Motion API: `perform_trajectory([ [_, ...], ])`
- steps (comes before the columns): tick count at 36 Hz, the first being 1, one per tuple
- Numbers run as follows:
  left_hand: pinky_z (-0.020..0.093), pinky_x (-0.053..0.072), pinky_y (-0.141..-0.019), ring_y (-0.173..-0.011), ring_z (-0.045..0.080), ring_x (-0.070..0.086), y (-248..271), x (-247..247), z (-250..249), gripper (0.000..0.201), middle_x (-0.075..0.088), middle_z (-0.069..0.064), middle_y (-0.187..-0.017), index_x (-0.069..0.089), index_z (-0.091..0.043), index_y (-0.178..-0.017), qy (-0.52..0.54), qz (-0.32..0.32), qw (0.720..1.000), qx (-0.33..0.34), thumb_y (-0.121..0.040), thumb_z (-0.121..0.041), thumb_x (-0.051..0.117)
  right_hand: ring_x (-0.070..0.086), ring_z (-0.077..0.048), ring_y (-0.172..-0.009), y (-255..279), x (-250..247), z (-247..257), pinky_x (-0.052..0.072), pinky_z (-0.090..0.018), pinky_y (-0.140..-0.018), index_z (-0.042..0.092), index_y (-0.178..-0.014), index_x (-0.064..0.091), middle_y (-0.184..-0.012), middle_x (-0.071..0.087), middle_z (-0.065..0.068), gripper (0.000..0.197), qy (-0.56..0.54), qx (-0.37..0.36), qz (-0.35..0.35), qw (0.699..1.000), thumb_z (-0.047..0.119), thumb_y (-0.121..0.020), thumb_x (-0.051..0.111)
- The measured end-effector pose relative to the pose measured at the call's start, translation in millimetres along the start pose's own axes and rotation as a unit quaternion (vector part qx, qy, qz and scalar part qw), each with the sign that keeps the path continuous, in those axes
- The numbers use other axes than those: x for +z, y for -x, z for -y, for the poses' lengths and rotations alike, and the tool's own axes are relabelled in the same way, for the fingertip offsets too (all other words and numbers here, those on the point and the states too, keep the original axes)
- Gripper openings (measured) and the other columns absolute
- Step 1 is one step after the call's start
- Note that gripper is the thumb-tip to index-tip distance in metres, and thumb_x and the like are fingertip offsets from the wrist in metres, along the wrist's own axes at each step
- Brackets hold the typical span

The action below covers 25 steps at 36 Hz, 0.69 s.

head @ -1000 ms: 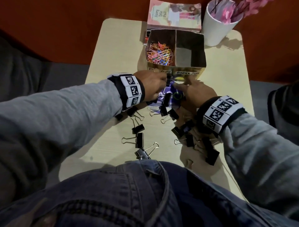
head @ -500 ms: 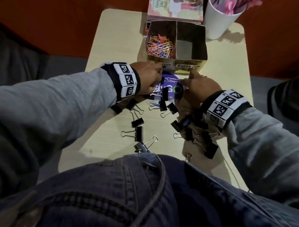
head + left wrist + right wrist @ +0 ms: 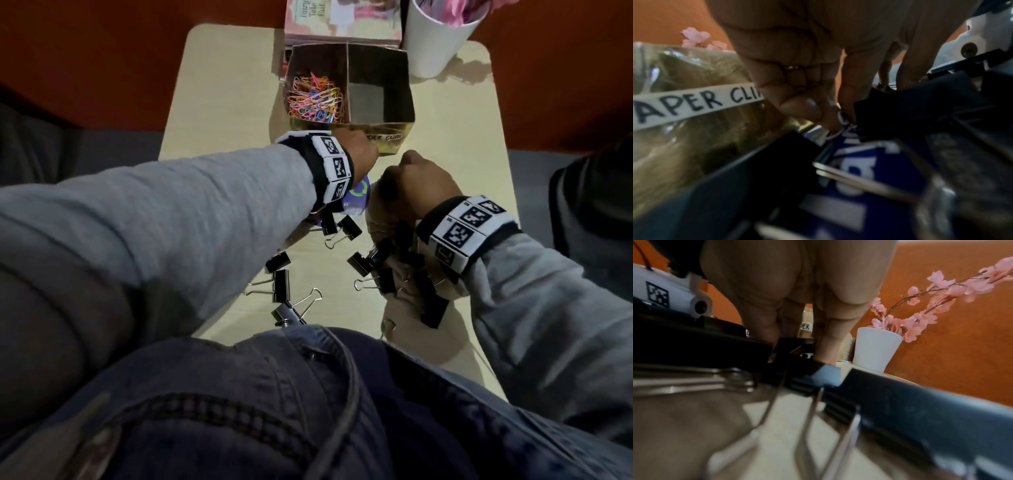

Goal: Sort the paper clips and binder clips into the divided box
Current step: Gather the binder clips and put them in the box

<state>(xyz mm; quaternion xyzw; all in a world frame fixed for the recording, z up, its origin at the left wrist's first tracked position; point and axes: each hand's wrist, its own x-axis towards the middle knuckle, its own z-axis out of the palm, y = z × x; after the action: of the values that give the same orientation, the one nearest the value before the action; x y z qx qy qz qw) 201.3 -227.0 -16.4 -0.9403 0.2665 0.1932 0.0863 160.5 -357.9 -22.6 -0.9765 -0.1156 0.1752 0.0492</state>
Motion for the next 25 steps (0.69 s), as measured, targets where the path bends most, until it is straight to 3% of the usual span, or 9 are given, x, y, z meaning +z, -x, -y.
perform_trajectory([
  [5,0.035,0.042,-0.072,-0.102,0.036,0.061,-5.0,0.9,0.0,0.022,0.062,0.02,-0.113,0.062,-0.001,-0.11,-0.01,0.021,0.999,-0.024,-0.09,-0.007,0.054,0.057,-0.041,-0.098,0.8,1.4,3.7,0.039,-0.037,-0.072,0.005,-0.119,0.056,-0.117,0.045,-0.021,0.034,0.048,-0.018,-0.004,0.999,0.021,-0.091,0.05],
  [10,0.036,0.044,-0.076,-0.107,0.034,0.06,-5.7,5.2,-1.9,0.025,0.061,0.016,-0.115,0.061,-0.005,-0.114,-0.003,0.026,0.999,-0.04,-0.09,-0.01,0.056,0.059,-0.041,-0.096,-1.6,2.6,3.0,0.036,-0.036,-0.069,0.002,-0.123,0.052,-0.12,0.044,-0.022,0.034,0.067,-0.034,-0.008,0.997,0.017,-0.093,0.048],
  [15,0.032,0.042,-0.066,-0.078,0.03,0.057,4.1,7.2,2.3,0.019,0.065,0.013,-0.096,0.064,-0.008,-0.103,0.045,0.012,0.998,-0.052,-0.085,-0.013,0.062,0.059,-0.041,-0.095,-4.3,2.2,0.2,0.036,-0.035,-0.068,0.003,-0.123,0.052,-0.12,0.044,-0.02,0.033,0.088,-0.045,-0.004,0.995,0.014,-0.092,0.052],
  [19,0.037,0.055,-0.07,-0.075,0.03,0.063,9.8,10.0,9.4,0.008,0.065,0.01,-0.083,0.062,-0.013,-0.087,0.074,0.012,0.996,-0.046,-0.08,-0.013,0.058,0.059,-0.04,-0.097,-4.6,3.2,-1.8,0.042,-0.037,-0.072,0.005,-0.123,0.053,-0.12,0.044,-0.019,0.033,0.092,-0.045,0.002,0.995,0.013,-0.091,0.054],
  [22,0.034,0.049,-0.072,-0.085,0.028,0.061,12.8,10.9,22.1,0.014,0.064,0.006,-0.094,0.06,-0.016,-0.098,0.126,0.006,0.991,-0.035,-0.085,-0.012,0.058,0.058,-0.04,-0.096,-5.7,3.3,-5.3,0.042,-0.036,-0.072,0.006,-0.121,0.055,-0.119,0.044,-0.019,0.032,0.094,-0.054,0.002,0.994,0.013,-0.09,0.055],
  [25,0.029,0.04,-0.073,-0.089,0.022,0.053,17.1,11.2,37.1,0.031,0.053,-0.002,-0.096,0.058,-0.023,-0.113,0.169,-0.028,0.985,-0.026,-0.088,-0.005,0.055,0.058,-0.039,-0.096,-6.3,3.7,-8.1,0.039,-0.035,-0.069,0.008,-0.121,0.055,-0.118,0.045,-0.018,0.032,0.098,-0.059,0.002,0.993,0.013,-0.09,0.055],
])
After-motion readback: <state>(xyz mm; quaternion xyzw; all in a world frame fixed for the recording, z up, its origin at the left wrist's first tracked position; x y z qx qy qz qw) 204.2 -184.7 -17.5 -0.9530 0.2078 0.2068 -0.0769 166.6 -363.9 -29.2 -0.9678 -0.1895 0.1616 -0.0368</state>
